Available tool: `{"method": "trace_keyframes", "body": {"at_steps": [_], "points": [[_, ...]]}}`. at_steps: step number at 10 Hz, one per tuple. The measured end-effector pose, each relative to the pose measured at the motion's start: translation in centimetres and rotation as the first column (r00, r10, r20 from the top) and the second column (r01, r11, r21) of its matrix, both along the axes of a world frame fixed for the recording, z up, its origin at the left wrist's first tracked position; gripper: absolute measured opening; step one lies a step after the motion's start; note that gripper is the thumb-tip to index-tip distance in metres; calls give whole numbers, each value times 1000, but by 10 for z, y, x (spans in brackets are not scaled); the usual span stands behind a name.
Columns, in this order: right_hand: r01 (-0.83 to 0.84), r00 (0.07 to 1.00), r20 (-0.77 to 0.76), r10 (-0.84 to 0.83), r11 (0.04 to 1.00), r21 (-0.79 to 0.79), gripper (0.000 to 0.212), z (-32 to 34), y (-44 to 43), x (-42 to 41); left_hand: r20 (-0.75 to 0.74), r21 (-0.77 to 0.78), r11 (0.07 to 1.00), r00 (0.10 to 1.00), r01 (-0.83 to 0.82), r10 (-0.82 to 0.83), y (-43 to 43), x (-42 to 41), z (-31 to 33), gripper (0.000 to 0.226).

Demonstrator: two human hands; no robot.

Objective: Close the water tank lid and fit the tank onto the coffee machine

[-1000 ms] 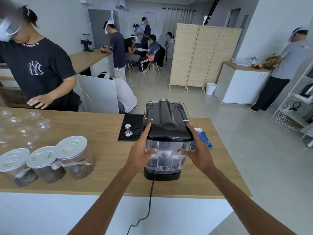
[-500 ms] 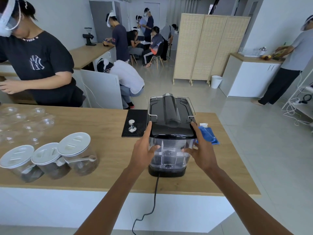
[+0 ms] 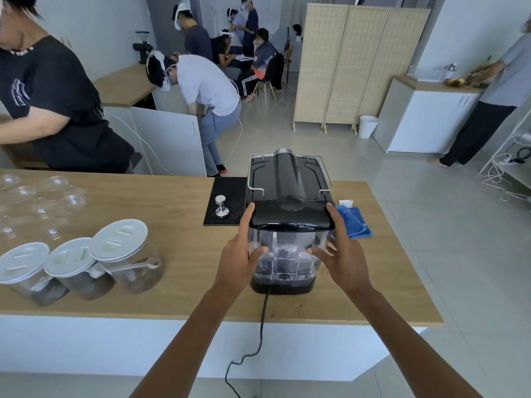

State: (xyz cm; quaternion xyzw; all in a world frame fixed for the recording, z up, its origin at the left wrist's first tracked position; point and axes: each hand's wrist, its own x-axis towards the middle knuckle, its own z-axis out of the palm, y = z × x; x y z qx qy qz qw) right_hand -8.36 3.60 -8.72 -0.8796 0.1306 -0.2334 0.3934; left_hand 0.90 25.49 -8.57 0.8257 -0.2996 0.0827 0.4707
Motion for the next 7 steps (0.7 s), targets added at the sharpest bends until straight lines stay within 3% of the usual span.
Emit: {"method": "trace_keyframes", "body": {"at_steps": [2, 5, 6, 7], "points": [[1, 1000, 13, -2, 999, 46, 95, 0, 7, -5, -53, -19, 999, 998, 29, -30, 3, 6, -13, 87], [70, 994, 78, -75, 995, 69, 92, -10, 15, -11, -9, 4, 1000, 1000, -8, 8, 5, 2, -15, 91], [129, 986, 105, -131, 991, 32, 86, -27, 11, -15, 4, 3, 999, 999, -45, 45, 15, -2, -32, 81], [163, 984, 75, -164, 986, 21, 73, -47, 10, -20, -87, -6, 1000, 996, 4, -5, 29, 1, -57, 88]]}}
